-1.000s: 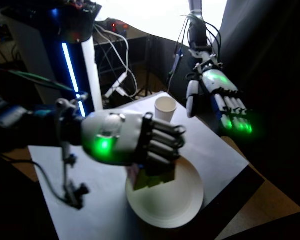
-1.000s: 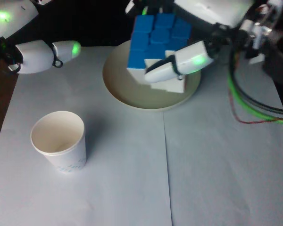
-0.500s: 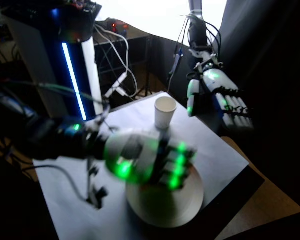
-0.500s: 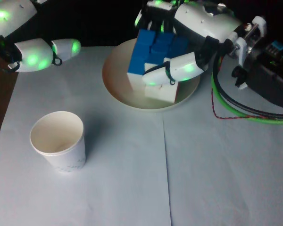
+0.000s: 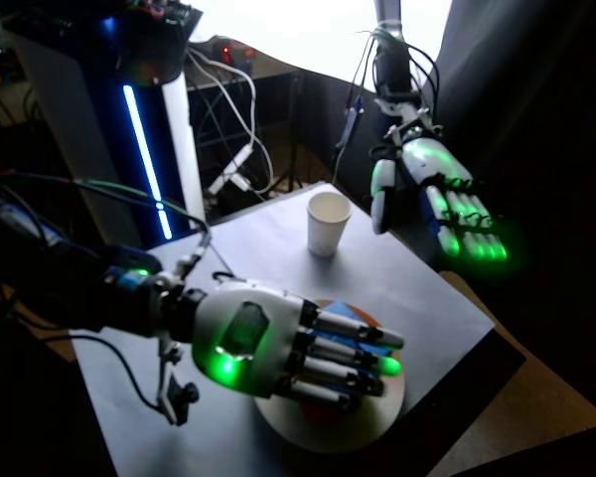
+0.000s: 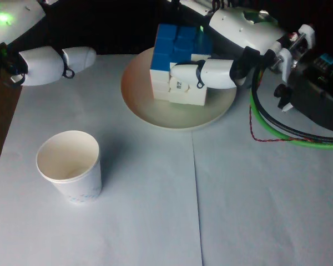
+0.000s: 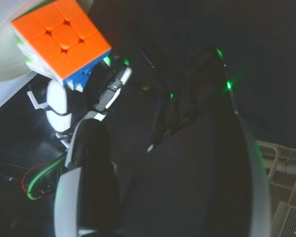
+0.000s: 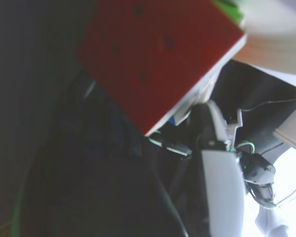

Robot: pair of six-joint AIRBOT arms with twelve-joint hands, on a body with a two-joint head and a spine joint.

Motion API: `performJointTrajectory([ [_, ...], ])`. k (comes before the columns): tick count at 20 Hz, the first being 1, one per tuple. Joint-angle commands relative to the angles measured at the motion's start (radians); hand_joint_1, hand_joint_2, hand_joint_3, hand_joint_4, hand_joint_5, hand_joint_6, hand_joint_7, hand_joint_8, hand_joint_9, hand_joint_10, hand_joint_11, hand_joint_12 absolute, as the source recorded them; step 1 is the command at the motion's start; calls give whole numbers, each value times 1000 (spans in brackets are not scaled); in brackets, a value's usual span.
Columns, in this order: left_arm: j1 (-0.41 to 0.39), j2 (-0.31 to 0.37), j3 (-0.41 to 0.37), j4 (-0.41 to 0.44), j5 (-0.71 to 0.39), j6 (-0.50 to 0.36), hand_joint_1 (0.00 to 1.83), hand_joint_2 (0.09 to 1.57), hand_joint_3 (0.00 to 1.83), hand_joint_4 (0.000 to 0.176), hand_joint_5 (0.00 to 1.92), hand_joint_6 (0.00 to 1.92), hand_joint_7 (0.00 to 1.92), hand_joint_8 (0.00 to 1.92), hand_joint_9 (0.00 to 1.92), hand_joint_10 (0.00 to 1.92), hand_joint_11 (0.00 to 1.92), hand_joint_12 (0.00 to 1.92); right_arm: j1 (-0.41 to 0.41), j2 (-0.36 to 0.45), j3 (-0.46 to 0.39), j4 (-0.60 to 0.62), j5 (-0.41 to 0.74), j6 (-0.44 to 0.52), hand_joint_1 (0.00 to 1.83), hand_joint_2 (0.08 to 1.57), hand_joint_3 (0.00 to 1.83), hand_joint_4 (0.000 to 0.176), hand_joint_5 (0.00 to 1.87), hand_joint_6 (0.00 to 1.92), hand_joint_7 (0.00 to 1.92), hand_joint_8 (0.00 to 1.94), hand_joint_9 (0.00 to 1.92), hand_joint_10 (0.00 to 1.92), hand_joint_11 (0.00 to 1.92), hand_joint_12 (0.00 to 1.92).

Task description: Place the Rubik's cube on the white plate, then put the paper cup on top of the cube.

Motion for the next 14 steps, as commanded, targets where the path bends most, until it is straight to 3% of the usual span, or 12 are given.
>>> performJointTrajectory([
  [1,-6,3,2,-8,-130,-1,363,1304,1,92,8,3,0,0,0,0,0,0,2,3,2,6,115,4,634,1166,3,90,0,0,0,0,0,0,0,62],
  [3,-5,2,2,-8,-130,-1,361,1310,4,77,7,2,0,0,0,0,0,0,2,5,-4,-3,115,4,646,1145,0,90,0,0,0,0,0,0,0,0],
  [4,-5,2,2,-9,-130,-1,396,1312,4,83,11,3,0,0,0,0,0,0,2,13,-12,-12,115,4,602,1136,0,94,0,0,0,0,0,0,0,0],
  [5,-5,2,2,-10,-130,-1,352,1301,0,112,0,0,0,0,0,0,17,8,2,25,-20,-20,115,4,599,1121,0,108,0,0,0,0,0,0,0,0],
  [6,-5,2,2,-12,-130,-1,380,1297,0,102,11,4,0,0,0,0,6,5,2,36,-28,-29,115,4,576,1121,0,82,0,0,0,0,0,0,0,0],
  [8,-4,3,1,-14,-130,-1,378,1312,4,90,2,1,0,0,0,0,0,0,2,56,-45,-40,115,-6,589,1116,0,77,0,0,0,0,0,0,17,8],
  [9,-3,4,1,-15,-130,-1,364,1313,3,84,4,1,0,0,0,0,0,0,2,71,-62,-40,115,-28,551,1106,0,87,0,0,0,0,0,0,20,14],
  [10,-3,4,0,-16,-130,-1,354,1296,0,108,4,0,0,0,0,0,0,0,2,86,-78,-40,115,-51,536,1081,0,114,0,0,0,0,0,0,19,18],
  [11,-2,4,-1,-16,-130,-1,361,1296,0,103,5,1,0,0,0,0,0,0,2,98,-93,-40,115,-68,539,1078,0,120,0,0,0,0,0,0,0,0],
  [12,-1,5,-1,-16,-131,-1,318,1310,3,75,1,0,0,0,0,0,0,0,2,107,-101,-43,115,-69,511,1087,0,107,0,0,0,0,0,0,16,7],
  [13,1,5,-2,-17,-133,-1,310,1314,5,88,0,0,0,0,0,0,0,0,2,122,-115,-60,115,-69,475,1094,0,99,0,0,0,0,0,0,17,10],
  [14,2,5,-4,-18,-135,-1,294,1309,2,105,0,0,0,0,0,0,2,1,2,139,-131,-78,115,-69,444,1084,0,112,0,0,0,0,0,0,32,21],
])
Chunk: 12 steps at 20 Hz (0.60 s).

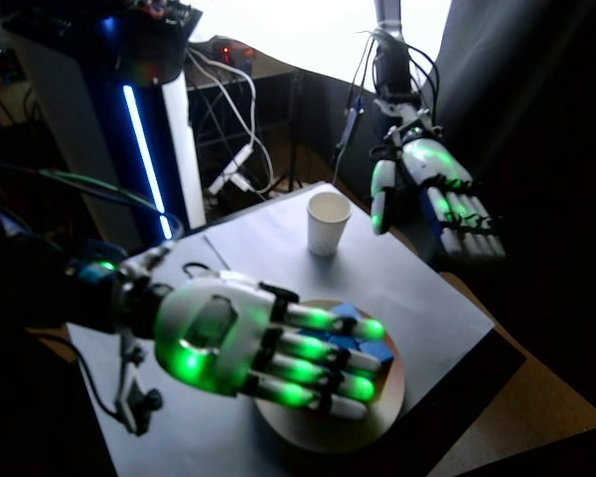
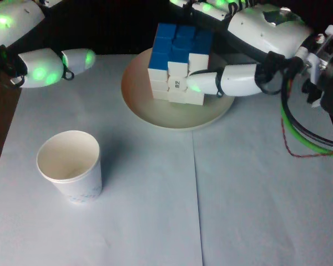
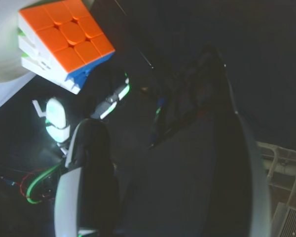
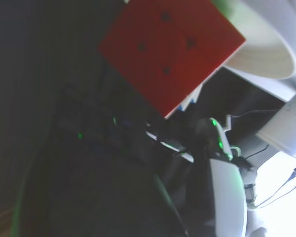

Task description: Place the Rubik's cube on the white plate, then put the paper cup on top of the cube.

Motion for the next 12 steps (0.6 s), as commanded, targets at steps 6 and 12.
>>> performJointTrajectory([
  [6,7,16,-9,-20,-140,-1,374,1299,2,112,13,4,0,0,0,0,0,0,0,92,-71,-51,125,3,453,1134,9,69,0,0,0,0,0,0,0,0],
  [12,11,18,-12,-24,-146,-1,388,1297,0,108,11,4,0,0,0,0,0,0,-61,106,-77,-53,72,3,456,1179,15,100,0,0,0,0,0,0,0,0],
])
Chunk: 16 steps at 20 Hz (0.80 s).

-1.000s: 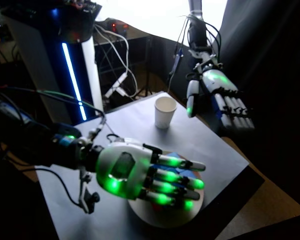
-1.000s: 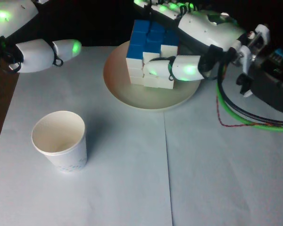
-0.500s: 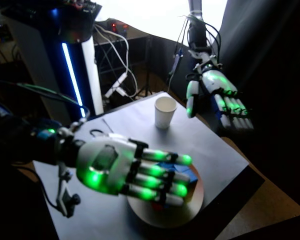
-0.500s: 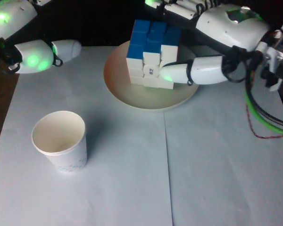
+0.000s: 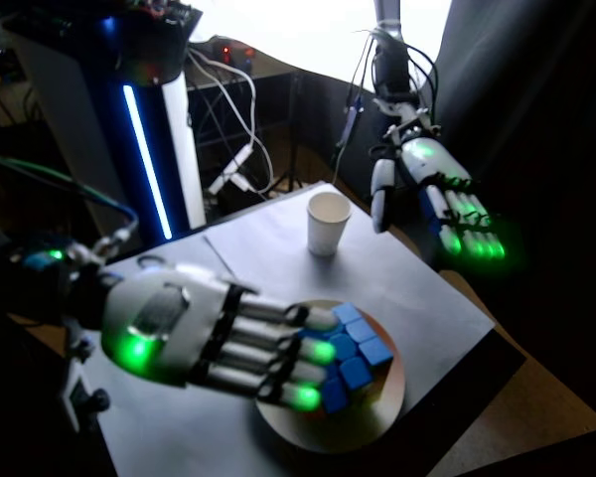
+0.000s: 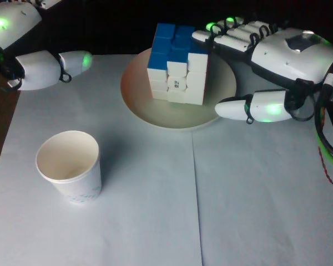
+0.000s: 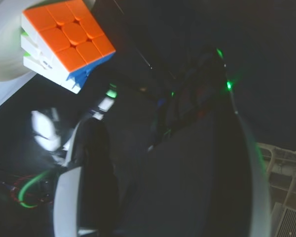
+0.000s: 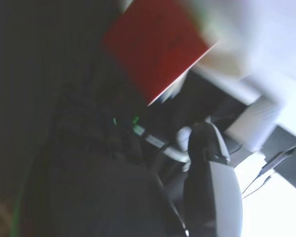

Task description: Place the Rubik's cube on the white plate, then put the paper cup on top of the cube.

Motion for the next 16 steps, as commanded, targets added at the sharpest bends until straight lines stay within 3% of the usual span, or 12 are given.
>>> performJointTrajectory([
  [1,-6,11,0,-8,-131,-1,400,1292,0,105,19,5,0,0,0,0,0,0,8,4,1,12,106,2,456,1176,12,79,0,0,0,0,0,0,0,0],
  [2,-6,11,0,-9,-132,-1,360,1296,0,101,9,1,0,0,0,0,0,0,5,4,3,9,91,2,443,1168,8,50,0,0,0,0,0,0,0,0],
  [3,-5,11,0,-10,-132,-1,363,1305,2,91,10,2,0,0,0,0,0,0,3,3,7,9,71,-4,445,1161,4,46,6,2,0,0,0,0,0,0],
  [4,-5,11,-1,-10,-132,-1,355,1305,2,97,11,1,0,0,0,0,0,0,3,2,9,9,61,-9,428,1150,0,18,33,13,0,0,0,0,0,0],
  [5,-5,11,-1,-10,-132,-1,380,1287,0,121,12,2,0,0,0,0,0,0,3,1,10,9,33,-39,453,1167,5,28,83,27,0,0,0,0,0,0],
  [7,-3,11,-1,-10,-132,-1,376,1287,0,102,6,0,0,0,0,0,0,0,3,3,10,9,4,-56,440,1162,1,19,105,29,0,0,0,0,0,0],
  [9,0,13,-2,-13,-134,-1,353,1296,1,77,13,3,0,0,0,0,0,0,1,8,5,9,3,-56,381,1151,0,36,65,8,0,0,0,0,0,0],
  [10,2,14,-2,-14,-136,-1,354,1288,0,100,7,0,0,0,0,0,0,0,1,11,0,9,4,-56,398,1172,7,69,27,0,0,0,0,0,0,0],
  [13,7,17,-5,-17,-142,-1,375,1294,1,83,10,1,0,0,0,0,0,0,1,30,-28,8,68,-56,443,1183,8,79,0,0,0,0,0,0,0,0],
  [14,8,18,-6,-17,-144,-1,333,1303,4,112,0,0,0,0,0,0,0,0,1,42,-41,9,97,-56,413,1159,0,100,0,0,0,0,0,0,0,0],
  [15,11,20,-9,-18,-148,-1,354,1299,1,128,0,0,0,0,0,0,0,0,1,58,-59,9,138,-56,420,1143,7,162,0,0,0,0,0,0,0,615],
  [16,12,22,-10,-18,-149,-1,361,1299,0,131,0,0,0,0,0,0,0,0,1,70,-70,9,165,-56,439,1125,0,171,0,0,0,0,0,0,0,1095],
])
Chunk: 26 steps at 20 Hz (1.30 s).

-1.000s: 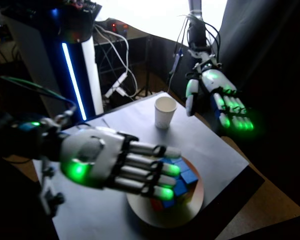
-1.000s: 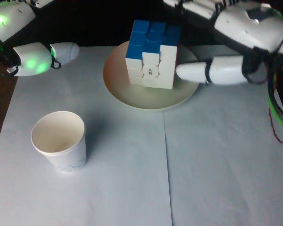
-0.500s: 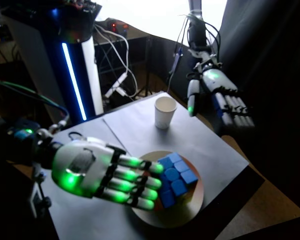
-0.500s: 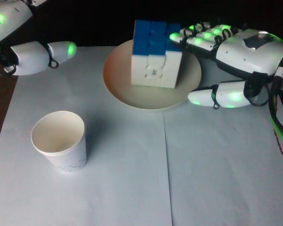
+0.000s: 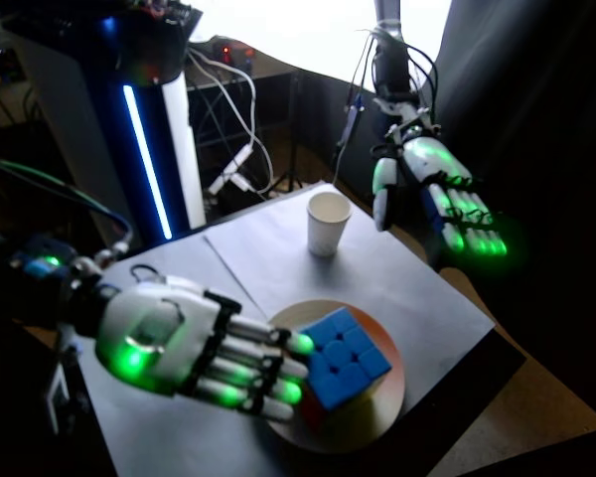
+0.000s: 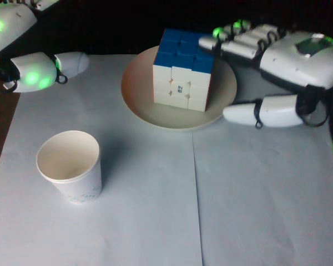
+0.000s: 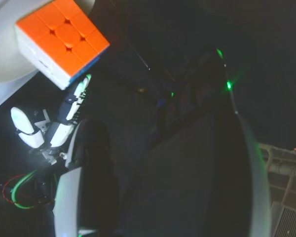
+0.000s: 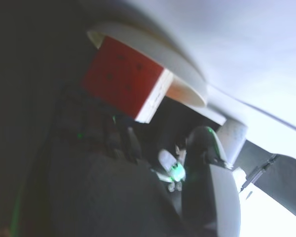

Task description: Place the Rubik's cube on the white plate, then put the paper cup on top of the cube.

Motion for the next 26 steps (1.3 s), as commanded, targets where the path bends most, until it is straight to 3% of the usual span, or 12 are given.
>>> performJointTrajectory([
  [1,-7,12,-2,-9,-129,-1,404,1298,0,121,6,2,0,0,0,0,0,0,9,19,-14,13,185,-1,449,1129,1,124,0,0,0,0,0,0,0,494],
  [2,-5,14,-4,-9,-131,-1,372,1304,2,80,6,2,0,0,0,0,0,0,9,36,-30,14,218,-1,389,1147,6,107,0,0,0,0,0,0,0,290],
  [4,2,22,-13,-9,-137,-1,377,1291,0,123,0,0,0,0,0,0,0,0,8,96,-74,17,285,-1,372,1101,0,118,0,0,0,0,0,0,0,103],
  [6,17,42,-32,-7,-149,-1,431,1291,0,108,0,0,0,0,0,0,40,24,7,151,-114,17,313,-1,432,1120,0,141,0,0,0,0,0,0,0,83],
  [8,44,81,-68,1,-178,-2,408,1268,6,108,0,0,0,0,0,0,1,204,-24,202,-157,12,338,-1,441,1147,5,83,0,0,0,0,4,1,0,202],
  [11,69,117,-94,29,-212,-53,405,1213,0,88,0,0,0,0,0,0,0,213,-89,251,-200,30,391,-1,414,1131,0,85,0,0,0,0,20,4,0,195],
  [13,94,133,-94,79,-239,-159,373,1144,0,59,0,0,0,0,0,0,0,295,-143,264,-213,73,431,-2,415,1162,8,33,0,0,0,0,9,4,8,8],
  [16,109,165,-111,138,-244,-226,370,1095,0,79,0,0,0,0,0,0,0,258,-178,266,-216,105,443,-2,424,1155,2,61,0,0,0,0,15,5,39,24],
  [17,113,179,-118,160,-248,-253,388,1091,0,107,0,0,0,0,2,1,0,352,-182,266,-216,108,443,-2,471,1152,0,75,0,0,0,0,5,1,17,17],
  [19,116,197,-126,218,-249,-315,463,1056,0,102,3,1,0,0,0,0,0,29,-191,264,-216,112,443,-2,453,1148,0,25,0,0,0,0,2,1,0,28],
  [24,121,244,-178,384,-230,-437,531,1033,0,145,0,0,0,0,0,0,16,8,-202,264,-215,118,442,-2,446,1115,0,24,0,0,0,0,3,1,0,250],
  [26,121,257,-195,439,-216,-478,519,998,0,173,0,0,0,0,0,0,57,32,-203,262,-214,119,440,-2,487,1117,0,41,0,0,0,0,0,0,0,124],
])
